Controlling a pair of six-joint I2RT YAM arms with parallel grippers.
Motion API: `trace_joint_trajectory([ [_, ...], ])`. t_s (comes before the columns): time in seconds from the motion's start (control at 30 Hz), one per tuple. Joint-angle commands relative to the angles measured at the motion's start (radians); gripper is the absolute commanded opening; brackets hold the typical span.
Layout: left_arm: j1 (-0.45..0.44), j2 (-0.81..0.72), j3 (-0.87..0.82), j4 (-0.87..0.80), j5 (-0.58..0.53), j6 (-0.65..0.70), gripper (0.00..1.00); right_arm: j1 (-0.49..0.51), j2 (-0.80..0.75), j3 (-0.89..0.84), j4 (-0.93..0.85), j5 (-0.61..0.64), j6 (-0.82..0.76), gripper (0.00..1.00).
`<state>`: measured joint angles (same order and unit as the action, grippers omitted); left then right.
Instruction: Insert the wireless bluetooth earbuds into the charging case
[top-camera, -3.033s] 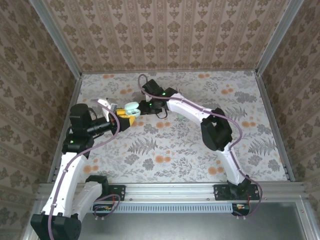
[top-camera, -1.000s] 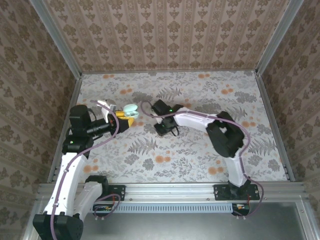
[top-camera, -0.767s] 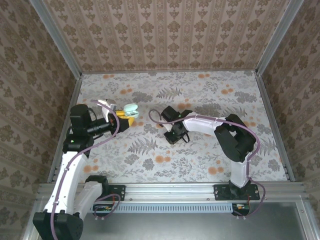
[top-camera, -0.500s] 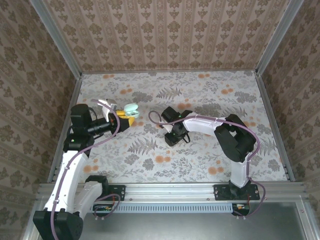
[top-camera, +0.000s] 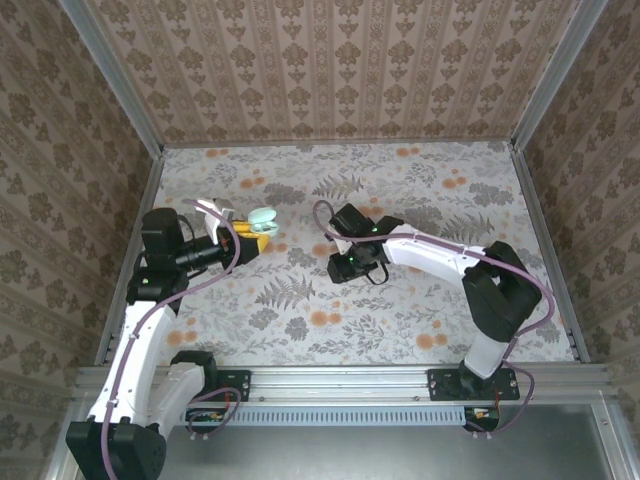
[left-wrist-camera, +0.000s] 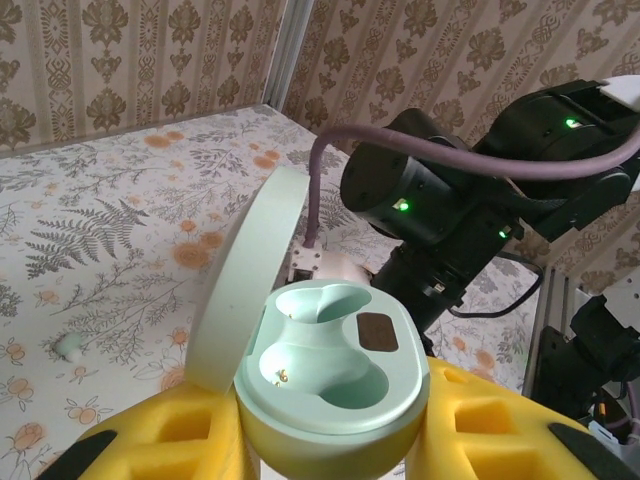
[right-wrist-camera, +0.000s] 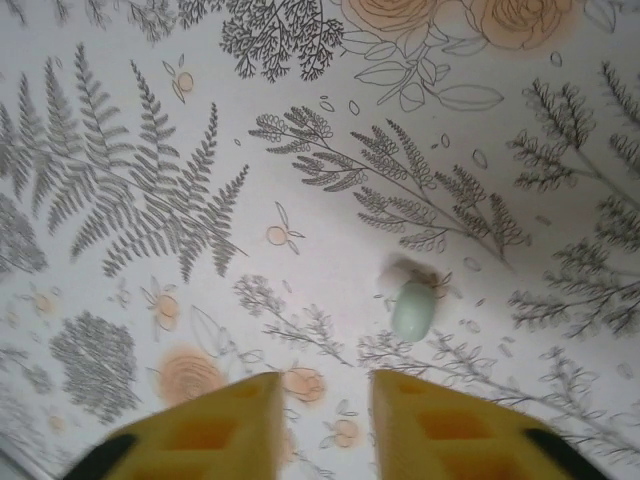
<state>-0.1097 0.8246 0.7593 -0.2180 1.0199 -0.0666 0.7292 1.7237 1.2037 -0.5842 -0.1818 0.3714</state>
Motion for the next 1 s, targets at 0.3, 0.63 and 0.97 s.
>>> trace_joint_trajectory([
  [0.3,0.003,-0.009,0.000,-0.015,0.029,0.025,0.16,0.035,0.079,-0.096,0.150,-0.038,0.190,0.12],
  [0.63,0.001,-0.007,-0.006,0.000,0.029,0.013,0.16,-0.006,0.165,-0.120,0.173,-0.019,0.185,0.11],
  [0.97,-0.002,0.008,-0.005,0.002,0.022,0.019,0.16,-0.078,0.155,-0.088,0.073,0.013,0.115,0.10],
])
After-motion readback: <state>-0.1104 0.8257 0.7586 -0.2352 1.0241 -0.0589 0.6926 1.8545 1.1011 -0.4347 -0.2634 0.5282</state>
